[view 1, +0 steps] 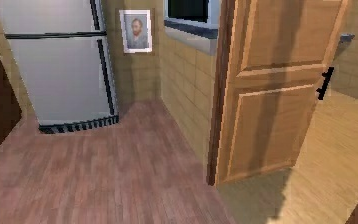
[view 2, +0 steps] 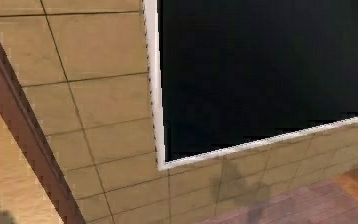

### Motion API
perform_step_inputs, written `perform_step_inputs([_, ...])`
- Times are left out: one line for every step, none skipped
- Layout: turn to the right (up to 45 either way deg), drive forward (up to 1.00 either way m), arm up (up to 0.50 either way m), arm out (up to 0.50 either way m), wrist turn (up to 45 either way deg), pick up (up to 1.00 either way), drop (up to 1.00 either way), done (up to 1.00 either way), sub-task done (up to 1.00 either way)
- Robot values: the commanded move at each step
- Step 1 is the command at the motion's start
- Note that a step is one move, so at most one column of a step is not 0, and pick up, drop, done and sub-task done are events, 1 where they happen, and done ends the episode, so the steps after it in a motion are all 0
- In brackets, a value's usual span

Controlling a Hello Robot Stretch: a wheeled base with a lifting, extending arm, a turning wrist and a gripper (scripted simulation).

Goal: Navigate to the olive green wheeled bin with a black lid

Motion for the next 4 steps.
perform_step_inputs([0.0, 0.70, 0.00, 0.00, 0.0, 0.00, 0.00, 0.00, 0.00])
perform_step_inputs([45.0, 0.00, 0.00, 0.00, 0.0, 0.00, 0.00, 0.00, 0.00])
perform_step_inputs([24.0, 0.00, 0.00, 0.00, 0.0, 0.00, 0.00, 0.00, 0.00])
perform_step_inputs([0.0, 0.25, 0.00, 0.00, 0.0, 0.00, 0.00, 0.00, 0.00])
